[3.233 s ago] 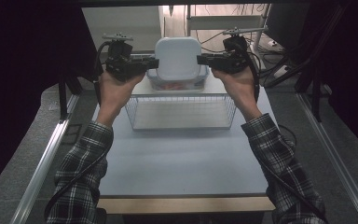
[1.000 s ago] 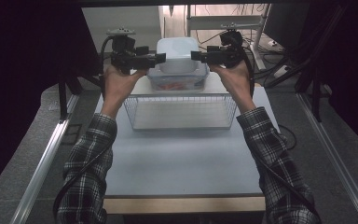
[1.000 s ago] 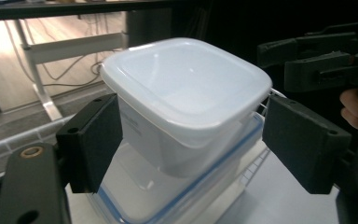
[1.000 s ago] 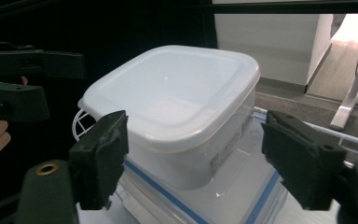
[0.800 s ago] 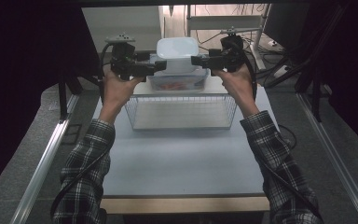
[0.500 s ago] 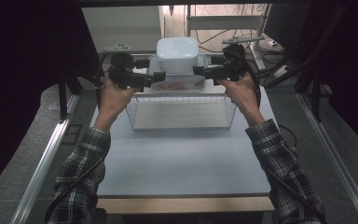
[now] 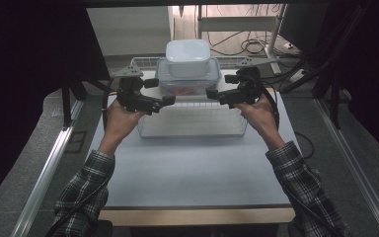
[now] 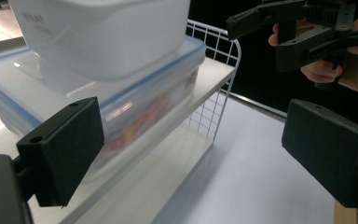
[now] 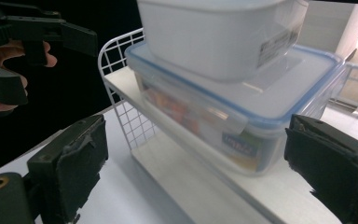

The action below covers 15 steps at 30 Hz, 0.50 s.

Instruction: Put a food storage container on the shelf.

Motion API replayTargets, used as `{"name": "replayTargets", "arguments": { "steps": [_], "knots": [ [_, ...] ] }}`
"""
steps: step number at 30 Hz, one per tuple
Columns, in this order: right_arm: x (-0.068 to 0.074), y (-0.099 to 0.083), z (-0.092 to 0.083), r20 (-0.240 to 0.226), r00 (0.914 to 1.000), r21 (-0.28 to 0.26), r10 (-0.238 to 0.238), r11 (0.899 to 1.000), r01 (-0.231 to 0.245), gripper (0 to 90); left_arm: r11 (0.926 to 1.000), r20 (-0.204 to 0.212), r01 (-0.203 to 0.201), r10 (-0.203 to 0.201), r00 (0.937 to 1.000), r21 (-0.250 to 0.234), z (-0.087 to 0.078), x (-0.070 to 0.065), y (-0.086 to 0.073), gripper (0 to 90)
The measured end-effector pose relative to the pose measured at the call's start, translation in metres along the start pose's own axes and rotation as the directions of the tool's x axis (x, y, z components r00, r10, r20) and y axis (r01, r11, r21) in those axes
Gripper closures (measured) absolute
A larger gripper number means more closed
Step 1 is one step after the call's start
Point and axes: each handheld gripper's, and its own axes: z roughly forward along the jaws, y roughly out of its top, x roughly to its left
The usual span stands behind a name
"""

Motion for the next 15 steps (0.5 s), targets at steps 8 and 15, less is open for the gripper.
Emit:
{"name": "replayTargets", "arguments": {
  "steps": [8,15],
  "knots": [
    [0.008,-0.015,-0.006,0.006,0.999,-0.003,-0.045,0.999,0.045,5.8,0.9997,-0.02,-0.023,0.024,0.9995,0.011,-0.002,-0.01,-0.015,4.7],
    [0.015,-0.029,-0.007,-0.014,0.9984,0.009,-0.054,0.998,0.054,5.4,0.9996,0.006,-0.022,0.022,0.9997,0.017,0.002,-0.02,-0.032,4.3]
  ]
}}
